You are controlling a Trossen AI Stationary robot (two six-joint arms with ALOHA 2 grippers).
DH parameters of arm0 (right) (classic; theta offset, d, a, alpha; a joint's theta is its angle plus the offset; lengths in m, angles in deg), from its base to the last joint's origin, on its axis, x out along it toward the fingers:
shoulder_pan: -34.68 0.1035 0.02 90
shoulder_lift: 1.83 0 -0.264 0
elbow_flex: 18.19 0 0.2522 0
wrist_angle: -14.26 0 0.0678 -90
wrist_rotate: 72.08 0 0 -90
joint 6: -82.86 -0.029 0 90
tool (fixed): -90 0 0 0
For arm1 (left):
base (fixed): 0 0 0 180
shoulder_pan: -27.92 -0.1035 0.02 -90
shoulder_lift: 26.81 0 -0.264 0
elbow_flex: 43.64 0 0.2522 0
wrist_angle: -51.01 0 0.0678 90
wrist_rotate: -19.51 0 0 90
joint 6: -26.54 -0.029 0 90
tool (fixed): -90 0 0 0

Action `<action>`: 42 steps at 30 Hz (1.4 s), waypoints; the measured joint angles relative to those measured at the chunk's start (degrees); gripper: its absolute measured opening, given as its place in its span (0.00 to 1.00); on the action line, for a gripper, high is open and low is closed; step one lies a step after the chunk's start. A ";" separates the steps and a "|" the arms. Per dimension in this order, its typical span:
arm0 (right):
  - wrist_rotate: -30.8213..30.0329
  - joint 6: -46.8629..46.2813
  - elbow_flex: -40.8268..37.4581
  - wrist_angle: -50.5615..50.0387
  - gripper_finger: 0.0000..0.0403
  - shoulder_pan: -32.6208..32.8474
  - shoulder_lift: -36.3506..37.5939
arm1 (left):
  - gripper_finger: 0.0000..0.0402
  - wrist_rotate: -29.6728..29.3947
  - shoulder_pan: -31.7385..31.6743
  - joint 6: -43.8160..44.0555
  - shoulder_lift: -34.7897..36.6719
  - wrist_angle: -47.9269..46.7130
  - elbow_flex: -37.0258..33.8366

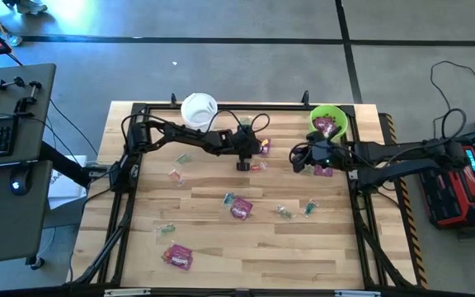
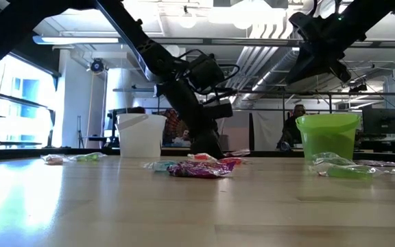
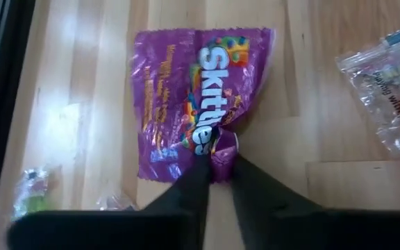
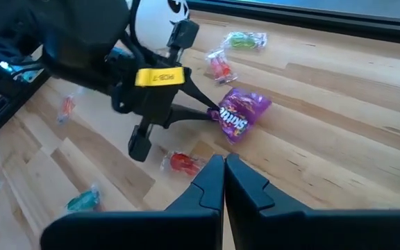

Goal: Sort candy by brand, put in halloween buckets
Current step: Put the violet candy into the green bucket

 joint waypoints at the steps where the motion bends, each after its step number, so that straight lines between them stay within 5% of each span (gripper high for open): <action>1: -0.02 0.15 0.00 0.02 0.00 0.39 0.00 | 0.06 0.13 0.00 0.38 0.02 -0.19 0.00; 12: 0.47 1.14 0.00 -0.01 0.00 4.37 0.00 | 0.00 1.21 0.55 8.66 4.68 -4.90 -0.13; 25: 0.61 8.07 0.00 7.40 0.01 6.40 -0.45 | 0.00 17.34 0.54 24.11 14.97 -10.68 -0.09; 33: 1.29 7.94 0.00 10.99 0.22 6.34 -3.48 | 0.00 35.55 0.66 35.24 18.95 -9.32 -0.08; 42: 11.78 13.88 0.00 21.07 0.54 6.23 -4.72 | 0.00 74.35 0.79 39.38 19.45 -3.41 -0.04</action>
